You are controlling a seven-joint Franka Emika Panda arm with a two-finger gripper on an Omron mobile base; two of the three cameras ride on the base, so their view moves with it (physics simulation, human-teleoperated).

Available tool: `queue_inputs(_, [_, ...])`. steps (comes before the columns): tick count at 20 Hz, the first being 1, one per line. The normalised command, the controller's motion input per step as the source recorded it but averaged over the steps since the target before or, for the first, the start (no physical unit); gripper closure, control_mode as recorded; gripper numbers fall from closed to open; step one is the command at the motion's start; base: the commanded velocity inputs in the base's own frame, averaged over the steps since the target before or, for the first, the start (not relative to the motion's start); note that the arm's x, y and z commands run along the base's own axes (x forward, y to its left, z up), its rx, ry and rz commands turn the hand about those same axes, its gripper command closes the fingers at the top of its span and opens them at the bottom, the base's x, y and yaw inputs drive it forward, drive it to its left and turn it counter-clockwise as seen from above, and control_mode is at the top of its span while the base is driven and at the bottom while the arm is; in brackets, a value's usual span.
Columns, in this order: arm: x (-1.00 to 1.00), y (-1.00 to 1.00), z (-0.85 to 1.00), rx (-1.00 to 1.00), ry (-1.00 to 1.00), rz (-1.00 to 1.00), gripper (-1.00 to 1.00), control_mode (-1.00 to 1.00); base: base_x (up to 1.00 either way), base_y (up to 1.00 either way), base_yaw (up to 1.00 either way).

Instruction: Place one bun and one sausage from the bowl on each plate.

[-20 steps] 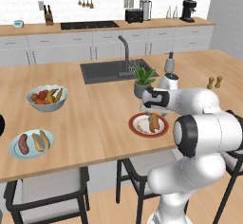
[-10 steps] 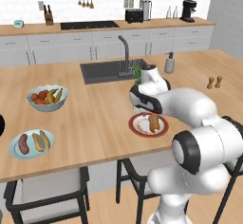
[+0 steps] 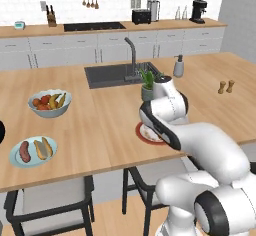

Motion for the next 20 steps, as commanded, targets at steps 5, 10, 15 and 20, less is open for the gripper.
queue_inputs(5, [-0.2, -0.02, -0.06, 0.03, 0.0, 0.11, -1.0, -1.0, 0.0, 0.0, 0.0])
queue_inputs(10, [0.0, 0.0, 0.0, 0.0, 0.0, 0.02, -1.0, -1.0, 0.0, 0.0, 0.0])
queue_inputs(15, [0.0, 0.3, -0.05, 0.0, 0.0, 0.0, -1.0, -1.0, 0.0, 0.0, 0.0])
queue_inputs(20, [0.0, 0.0, 0.0, 0.0, 0.0, 0.0, -1.0, 1.0, -0.01, 0.97, 0.0])
